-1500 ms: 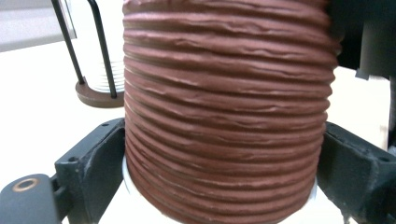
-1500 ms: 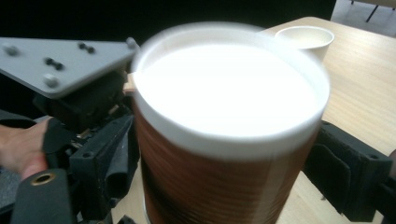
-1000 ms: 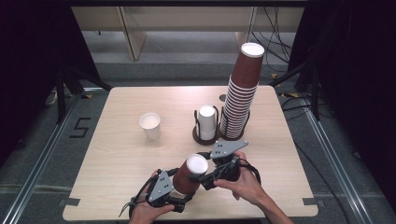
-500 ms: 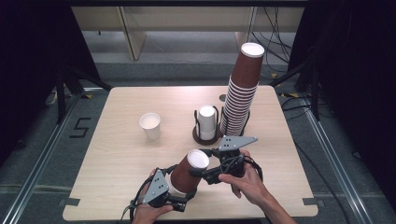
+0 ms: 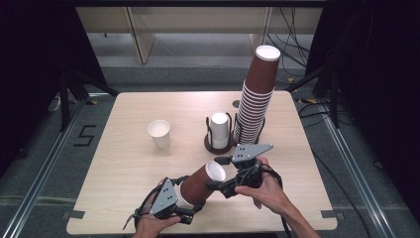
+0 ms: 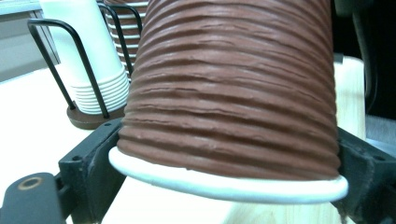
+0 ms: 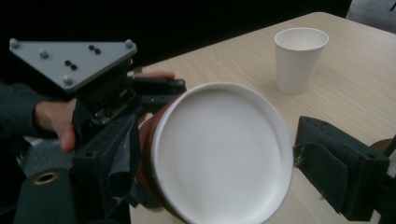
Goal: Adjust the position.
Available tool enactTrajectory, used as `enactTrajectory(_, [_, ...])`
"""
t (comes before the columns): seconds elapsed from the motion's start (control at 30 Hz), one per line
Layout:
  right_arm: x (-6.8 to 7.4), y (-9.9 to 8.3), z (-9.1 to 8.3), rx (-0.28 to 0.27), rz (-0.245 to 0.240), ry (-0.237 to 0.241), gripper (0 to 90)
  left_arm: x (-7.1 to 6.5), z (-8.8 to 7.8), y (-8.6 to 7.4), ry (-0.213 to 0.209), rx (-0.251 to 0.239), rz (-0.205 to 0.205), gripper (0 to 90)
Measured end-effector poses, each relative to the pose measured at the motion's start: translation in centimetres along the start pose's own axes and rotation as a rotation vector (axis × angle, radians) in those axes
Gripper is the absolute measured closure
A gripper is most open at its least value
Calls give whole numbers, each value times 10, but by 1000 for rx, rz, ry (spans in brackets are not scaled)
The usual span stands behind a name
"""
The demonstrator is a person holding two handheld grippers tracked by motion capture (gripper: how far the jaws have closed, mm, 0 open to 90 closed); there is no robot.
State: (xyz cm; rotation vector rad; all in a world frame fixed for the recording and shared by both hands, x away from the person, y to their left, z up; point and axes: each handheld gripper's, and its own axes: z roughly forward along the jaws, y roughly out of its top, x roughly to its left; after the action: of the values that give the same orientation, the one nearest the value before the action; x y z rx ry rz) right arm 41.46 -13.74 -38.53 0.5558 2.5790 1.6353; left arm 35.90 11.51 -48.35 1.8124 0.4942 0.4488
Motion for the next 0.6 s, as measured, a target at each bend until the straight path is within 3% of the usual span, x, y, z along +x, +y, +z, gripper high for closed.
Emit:
enactTrajectory(0.07, [1, 2, -4, 51, -36, 7, 166, 0, -3, 1, 1, 37, 31, 115])
enactTrajectory(0.13, [2, 2, -5, 68, -80, 3, 163, -1, -4, 2, -9, 61, 50, 116])
enactTrajectory(0.3, [2, 1, -7, 138, -126, 53, 160, -1, -7, 4, -35, 133, 131, 118])
enactTrajectory(0.6, [7, -6, 4, 229, -176, 99, 165, -3, -7, 4, -63, 185, 165, 117])
